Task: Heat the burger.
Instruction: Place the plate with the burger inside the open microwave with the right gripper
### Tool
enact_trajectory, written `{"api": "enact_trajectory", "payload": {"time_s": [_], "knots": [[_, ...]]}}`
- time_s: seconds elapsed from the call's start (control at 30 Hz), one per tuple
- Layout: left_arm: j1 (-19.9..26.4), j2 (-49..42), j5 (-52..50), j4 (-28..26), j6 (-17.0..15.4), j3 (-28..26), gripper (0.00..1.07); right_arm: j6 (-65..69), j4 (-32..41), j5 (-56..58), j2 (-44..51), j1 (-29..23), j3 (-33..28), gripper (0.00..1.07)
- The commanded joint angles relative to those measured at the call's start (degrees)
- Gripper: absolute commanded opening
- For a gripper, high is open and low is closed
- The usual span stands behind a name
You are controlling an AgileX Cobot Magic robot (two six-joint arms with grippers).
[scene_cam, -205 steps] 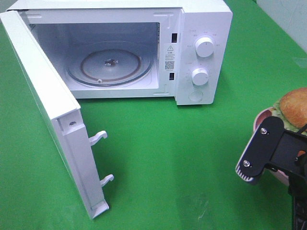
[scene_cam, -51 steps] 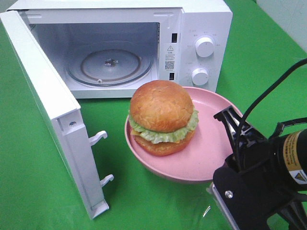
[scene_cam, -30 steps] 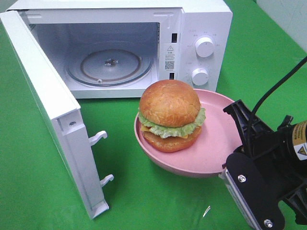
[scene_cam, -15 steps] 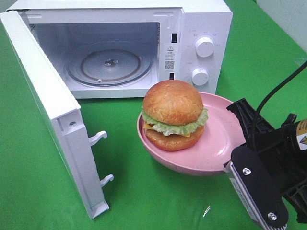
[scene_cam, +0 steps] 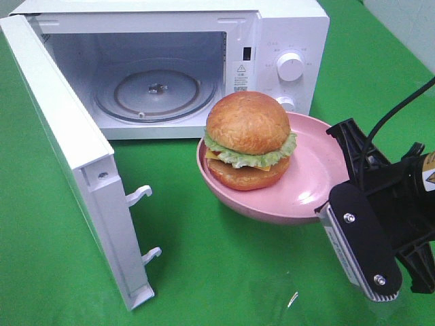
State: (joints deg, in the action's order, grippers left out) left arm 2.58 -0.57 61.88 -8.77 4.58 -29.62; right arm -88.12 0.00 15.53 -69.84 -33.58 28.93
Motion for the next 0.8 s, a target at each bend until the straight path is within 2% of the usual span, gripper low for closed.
{"api": "enact_trajectory", "payload": {"time_s": [0.03, 0.63, 0.8], "knots": [[-0.2, -0.6, -0.7, -0.2, 0.1, 0.1, 1.0, 0.3, -3.1, -4.8, 0.5, 0.2, 1.0, 0.02], [-0.2, -0.6, -0.7, -0.2, 0.1, 0.1, 1.0, 1.3, -3.9, -8.0, 0.3, 0.0, 1.3, 0.0], [-0.2, -0.6, -0.7, -0.2, 0.1, 0.1, 1.0, 1.2, -3.8, -7.6, -2.1, 0.0, 3.7, 0.0]]}}
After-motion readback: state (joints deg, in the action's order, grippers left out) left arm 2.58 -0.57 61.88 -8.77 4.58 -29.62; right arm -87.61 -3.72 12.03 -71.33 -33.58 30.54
